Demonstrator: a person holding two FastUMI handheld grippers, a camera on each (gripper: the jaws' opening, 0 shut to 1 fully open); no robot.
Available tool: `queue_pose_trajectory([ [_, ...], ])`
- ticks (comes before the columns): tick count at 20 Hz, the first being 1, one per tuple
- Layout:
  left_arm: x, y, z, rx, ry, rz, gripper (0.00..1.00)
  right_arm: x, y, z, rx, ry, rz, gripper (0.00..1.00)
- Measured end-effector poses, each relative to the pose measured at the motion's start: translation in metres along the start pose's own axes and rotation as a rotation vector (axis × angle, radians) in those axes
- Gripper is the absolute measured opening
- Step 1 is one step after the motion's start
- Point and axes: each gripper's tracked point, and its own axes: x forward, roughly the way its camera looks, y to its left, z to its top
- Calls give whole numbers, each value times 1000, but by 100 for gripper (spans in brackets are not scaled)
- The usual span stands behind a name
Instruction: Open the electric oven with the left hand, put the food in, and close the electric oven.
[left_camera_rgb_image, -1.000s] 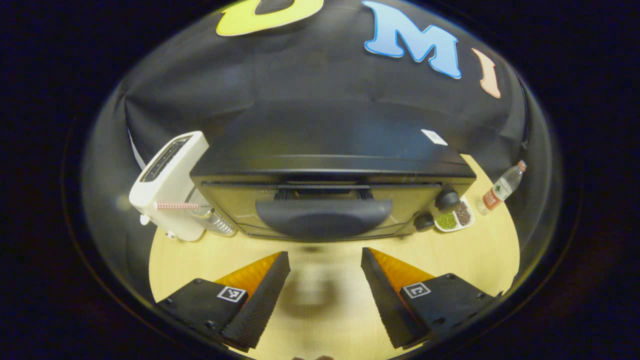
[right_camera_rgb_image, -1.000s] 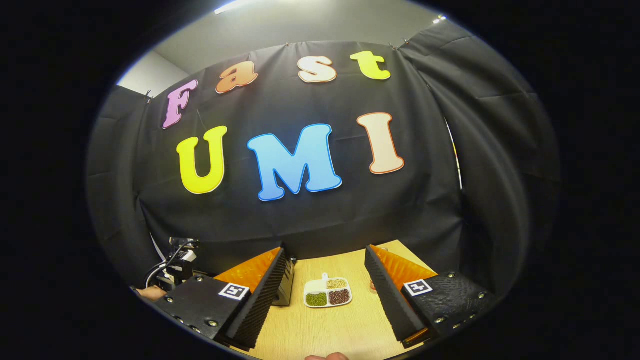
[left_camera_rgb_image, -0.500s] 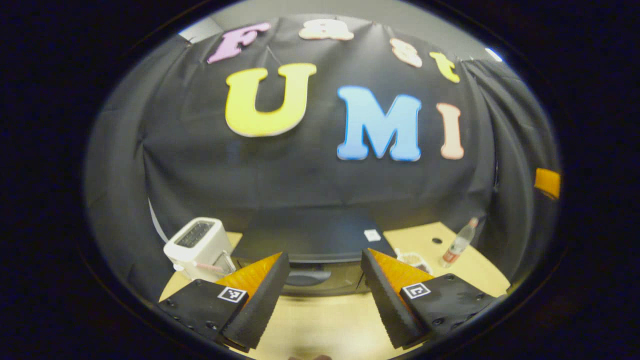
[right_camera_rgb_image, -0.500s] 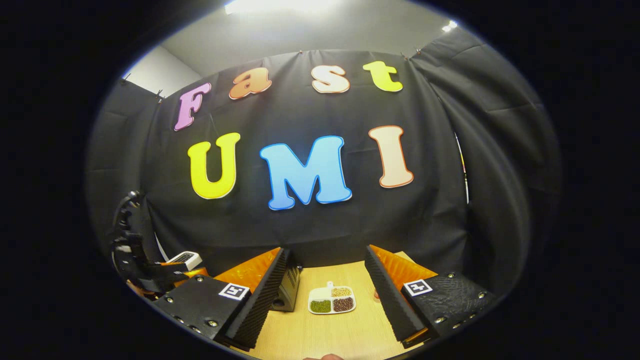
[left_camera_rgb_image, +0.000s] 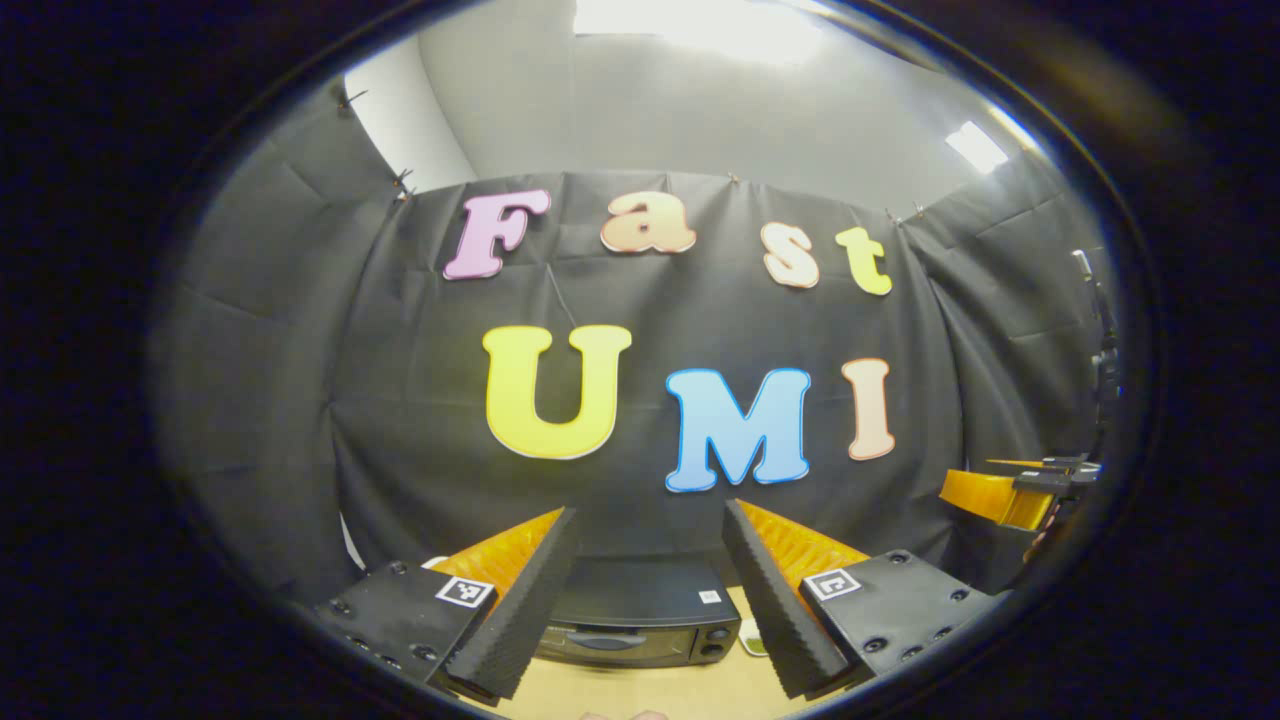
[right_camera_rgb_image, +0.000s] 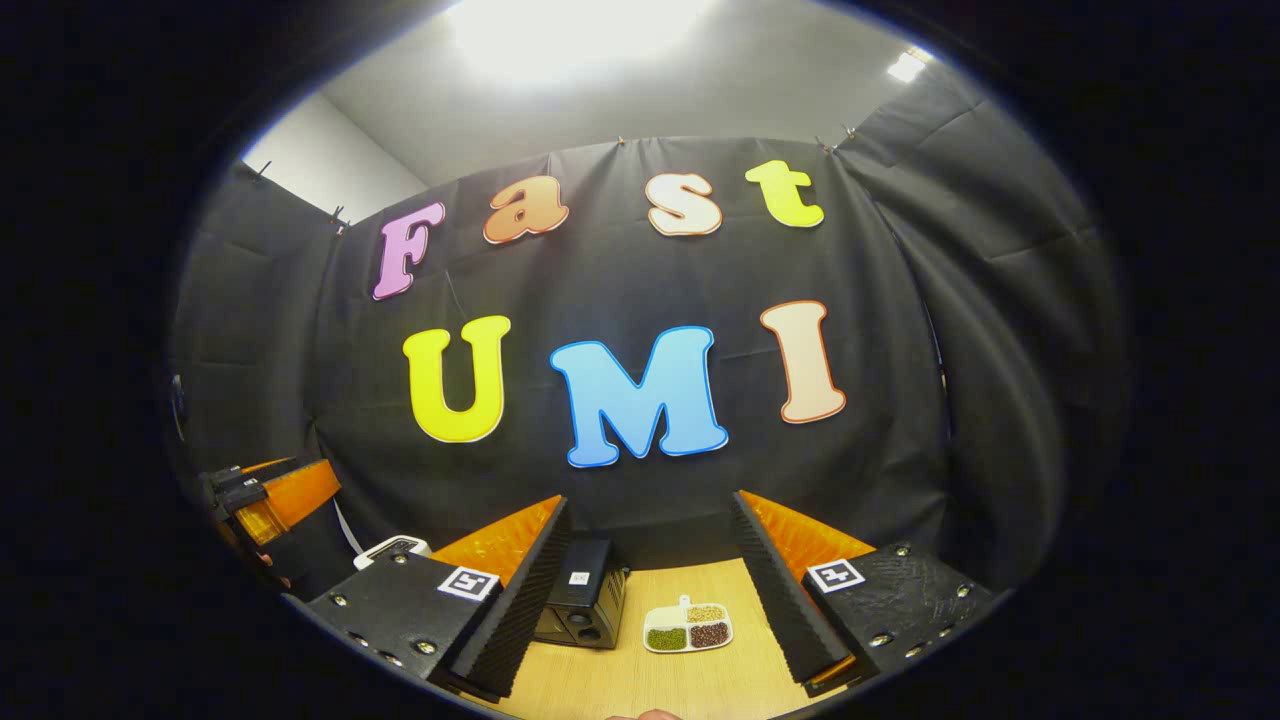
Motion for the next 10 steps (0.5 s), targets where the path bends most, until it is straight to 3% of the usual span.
queue_pose_trajectory([
  [4, -14, 4, 7, 53, -10, 20, 97, -8, 6, 11, -14, -22, 3, 96],
  [10, -24, 4, 11, 23, -11, 1, 97, -14, 13, 10, -14, -17, 1, 96],
])
